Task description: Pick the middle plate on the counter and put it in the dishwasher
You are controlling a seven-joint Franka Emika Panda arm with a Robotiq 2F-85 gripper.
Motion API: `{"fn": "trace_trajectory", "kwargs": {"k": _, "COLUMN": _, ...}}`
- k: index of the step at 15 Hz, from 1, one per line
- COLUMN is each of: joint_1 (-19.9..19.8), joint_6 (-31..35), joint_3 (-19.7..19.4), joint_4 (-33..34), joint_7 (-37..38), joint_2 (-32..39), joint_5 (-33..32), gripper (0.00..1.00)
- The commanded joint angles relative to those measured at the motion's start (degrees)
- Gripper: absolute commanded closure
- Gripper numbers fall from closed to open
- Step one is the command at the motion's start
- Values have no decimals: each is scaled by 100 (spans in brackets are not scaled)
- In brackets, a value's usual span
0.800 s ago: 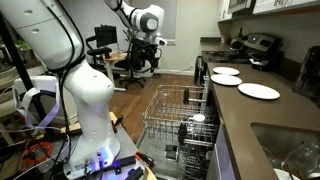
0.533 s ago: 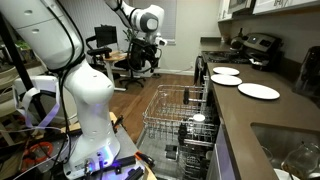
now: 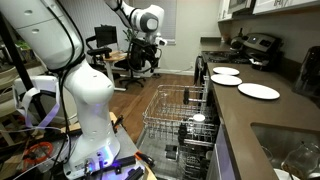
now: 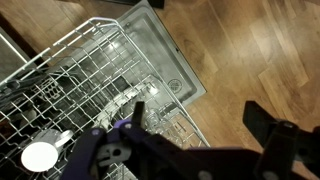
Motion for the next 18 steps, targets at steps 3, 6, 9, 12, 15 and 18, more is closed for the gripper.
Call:
{"fn": "trace_trajectory", "kwargs": {"k": 3, "joint_1": -222, "joint_6": -267, "joint_3": 50, "joint_4": 315, "joint_7": 52, "joint_2": 164, "joint_5": -745, "gripper": 0}}
{"fn": "trace_trajectory", "kwargs": {"k": 6, "joint_1": -432, "joint_6": -746, "joint_3": -8, "joint_4": 805, "joint_7": -114, "joint_2": 366, "joint_5": -1711, "gripper": 0}}
{"fn": "trace_trajectory", "kwargs": {"k": 9, "joint_1": -558, "joint_6": -1190, "joint_3": -62, "joint_4": 1305, "joint_7": -348, "joint_2": 556, "joint_5": -2521, "gripper": 0}}
{"fn": "trace_trajectory", "kwargs": {"k": 12, "joint_1": -626, "joint_6": -963, "joint_3": -97, "joint_4": 1645, "joint_7": -438, "joint_2": 855, "joint_5": -3283, "gripper": 0}}
{"fn": "trace_trajectory", "kwargs": {"k": 15, "joint_1": -651, "joint_6": -625, "joint_3": -134, "joint_4": 1925, "joint_7": -337, "joint_2": 1274, "joint_5": -3938, "gripper": 0}}
{"fn": "trace_trajectory", "kwargs": {"k": 18, "joint_1": -630, "joint_6": -212, "joint_3": -204, "joint_4": 2226, "joint_7": -317, "joint_2": 1825, "joint_5": -4479, "gripper": 0}}
